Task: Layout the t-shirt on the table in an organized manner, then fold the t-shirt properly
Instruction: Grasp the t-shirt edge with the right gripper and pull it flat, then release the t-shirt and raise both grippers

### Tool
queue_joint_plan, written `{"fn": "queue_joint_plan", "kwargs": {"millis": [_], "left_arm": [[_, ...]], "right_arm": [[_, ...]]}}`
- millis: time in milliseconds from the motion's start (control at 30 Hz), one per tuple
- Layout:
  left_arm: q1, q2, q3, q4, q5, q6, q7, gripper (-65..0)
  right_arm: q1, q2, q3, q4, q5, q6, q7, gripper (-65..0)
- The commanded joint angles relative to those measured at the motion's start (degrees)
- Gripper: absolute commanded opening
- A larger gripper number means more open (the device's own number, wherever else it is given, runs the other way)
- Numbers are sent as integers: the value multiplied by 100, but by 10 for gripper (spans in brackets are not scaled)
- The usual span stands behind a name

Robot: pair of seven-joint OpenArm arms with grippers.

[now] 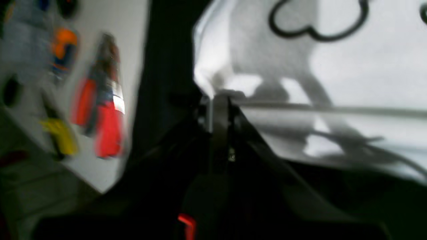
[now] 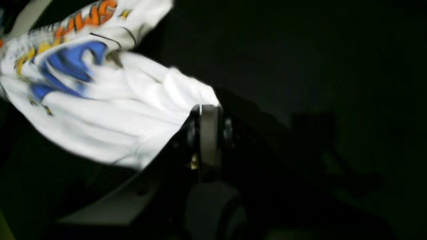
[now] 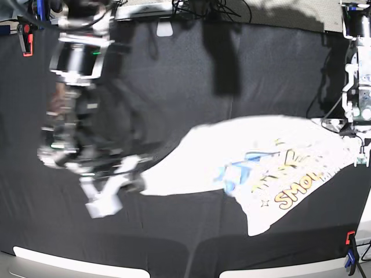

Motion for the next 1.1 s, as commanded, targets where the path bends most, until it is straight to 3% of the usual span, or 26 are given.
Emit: {"fn": "queue_joint_plan", "kwargs": {"millis": [0, 100, 133, 400, 567, 667, 733, 900, 1067], "left_arm": [[-109, -114, -37, 195, -118, 24, 76, -650], [-107, -114, -35, 553, -1163, 0, 389, -650], [-107, -107, -35, 699, -1475, -144, 413, -650], [-109, -70, -37, 2149, -3729, -1974, 472, -650], [-107, -68, -37, 2697, -4767, -2708, 651, -650], [-107, -68, -37, 2699, -4660, -2769, 588, -650], [-109, -70, -37, 2699, -4343, -2769, 584, -650], [-98, -72, -37, 2693, -3451, -2765, 691, -650], [396, -103, -37, 2688, -3292, -2806, 874, -650]], "right_arm": [[155, 197, 173, 142, 192, 30, 17, -650], [153, 597, 684, 144, 459, 30, -127, -650], [153, 710, 863, 144, 535, 30, -179, -650], [153, 1622, 2149, 144, 815, 30, -358, -650], [151, 2238, 2905, 144, 855, 30, -452, -650], [79, 2538, 3003, 142, 1397, 30, -970, -650], [-17, 2575, 2959, 142, 1609, 30, -1045, -650], [-151, 2332, 2782, 131, 1587, 30, -1043, -650], [-151, 2068, 2638, 131, 1600, 30, -1038, -650]]}}
